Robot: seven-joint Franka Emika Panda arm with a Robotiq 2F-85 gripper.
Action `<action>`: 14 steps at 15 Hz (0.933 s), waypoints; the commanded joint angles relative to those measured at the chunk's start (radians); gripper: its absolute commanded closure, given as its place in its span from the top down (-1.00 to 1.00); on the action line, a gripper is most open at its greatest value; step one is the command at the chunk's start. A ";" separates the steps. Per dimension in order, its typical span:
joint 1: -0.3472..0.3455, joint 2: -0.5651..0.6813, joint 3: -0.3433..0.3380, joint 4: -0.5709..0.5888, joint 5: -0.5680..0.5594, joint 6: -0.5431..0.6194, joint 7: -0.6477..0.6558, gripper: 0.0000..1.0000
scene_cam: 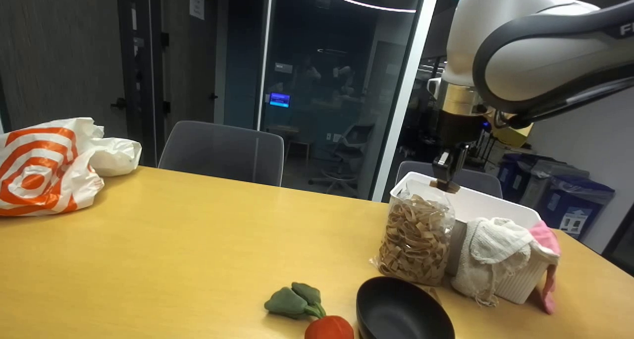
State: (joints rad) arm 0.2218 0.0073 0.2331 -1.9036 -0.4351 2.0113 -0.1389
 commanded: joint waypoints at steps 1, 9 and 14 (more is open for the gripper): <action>0.010 0.069 0.001 0.076 -0.052 -0.009 0.017 -0.66; 0.014 0.087 -0.005 0.094 -0.052 0.004 0.014 0.51; 0.017 0.051 0.015 0.102 0.179 -0.172 -0.069 1.00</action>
State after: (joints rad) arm 0.2300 0.0825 0.2376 -1.8292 -0.3813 1.9612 -0.1487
